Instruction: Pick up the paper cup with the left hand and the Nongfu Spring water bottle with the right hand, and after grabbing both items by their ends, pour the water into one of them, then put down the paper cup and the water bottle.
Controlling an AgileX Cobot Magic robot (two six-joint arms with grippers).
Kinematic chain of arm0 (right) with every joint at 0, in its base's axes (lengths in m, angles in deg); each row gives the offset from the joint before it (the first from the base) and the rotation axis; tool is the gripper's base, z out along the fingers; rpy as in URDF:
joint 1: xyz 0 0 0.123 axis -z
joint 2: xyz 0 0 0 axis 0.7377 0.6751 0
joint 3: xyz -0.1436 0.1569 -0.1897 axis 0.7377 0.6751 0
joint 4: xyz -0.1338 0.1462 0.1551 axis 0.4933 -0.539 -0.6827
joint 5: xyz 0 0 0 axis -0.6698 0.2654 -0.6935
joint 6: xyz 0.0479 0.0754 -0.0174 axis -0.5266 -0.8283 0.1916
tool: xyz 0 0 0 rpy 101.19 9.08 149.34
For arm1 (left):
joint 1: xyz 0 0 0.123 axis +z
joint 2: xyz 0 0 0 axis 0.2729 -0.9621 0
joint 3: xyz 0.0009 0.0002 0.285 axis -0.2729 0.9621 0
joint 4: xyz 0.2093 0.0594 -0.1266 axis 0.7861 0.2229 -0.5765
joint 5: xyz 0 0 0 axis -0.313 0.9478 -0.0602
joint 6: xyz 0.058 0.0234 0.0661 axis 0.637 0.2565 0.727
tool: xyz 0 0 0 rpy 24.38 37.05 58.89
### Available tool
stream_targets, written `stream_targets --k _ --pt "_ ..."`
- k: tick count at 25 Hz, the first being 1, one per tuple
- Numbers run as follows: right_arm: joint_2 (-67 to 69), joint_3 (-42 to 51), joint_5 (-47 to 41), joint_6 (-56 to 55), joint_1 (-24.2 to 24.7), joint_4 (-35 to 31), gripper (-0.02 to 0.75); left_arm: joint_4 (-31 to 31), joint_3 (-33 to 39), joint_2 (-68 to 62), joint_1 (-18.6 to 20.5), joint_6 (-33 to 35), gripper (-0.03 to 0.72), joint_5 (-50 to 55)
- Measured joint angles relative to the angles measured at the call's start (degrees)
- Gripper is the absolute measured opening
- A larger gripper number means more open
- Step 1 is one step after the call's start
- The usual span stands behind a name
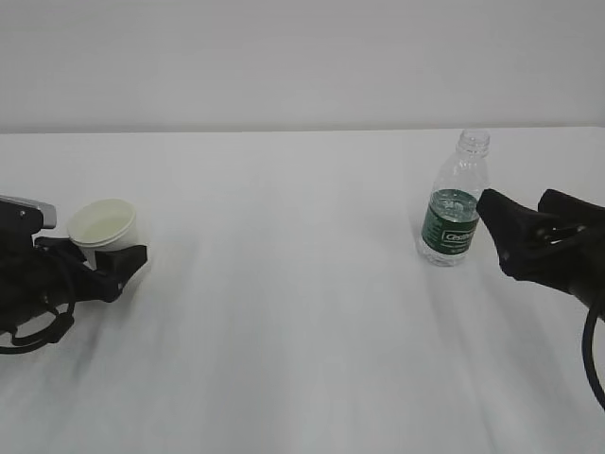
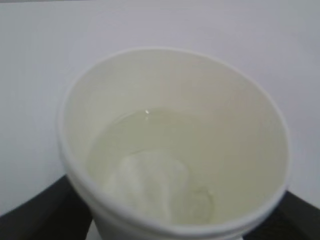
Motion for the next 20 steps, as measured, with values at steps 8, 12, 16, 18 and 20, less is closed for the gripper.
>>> stream_targets --k 8,12,16,18,20 --pt "0.0 0.0 0.0 -0.1 0.0 0.1 0.592 0.2 0.7 0.0 0.0 0.0 0.596 0.0" --pt "0.0 0.0 0.0 -0.1 0.0 0.1 0.592 0.2 2.9 0.6 0.0 0.0 0.599 0.0" --pt "0.0 0.0 0.0 -0.1 0.0 0.1 0.592 -0.5 4.4 2.2 0.0 0.0 0.599 0.0" --pt "0.0 0.0 0.0 -0.2 0.0 0.1 0.592 -0.6 4.9 2.5 0.0 0.0 0.599 0.0" --pt "0.0 0.0 0.0 -0.2 0.0 0.3 0.592 -1.0 5.3 2.7 0.0 0.0 0.599 0.0"
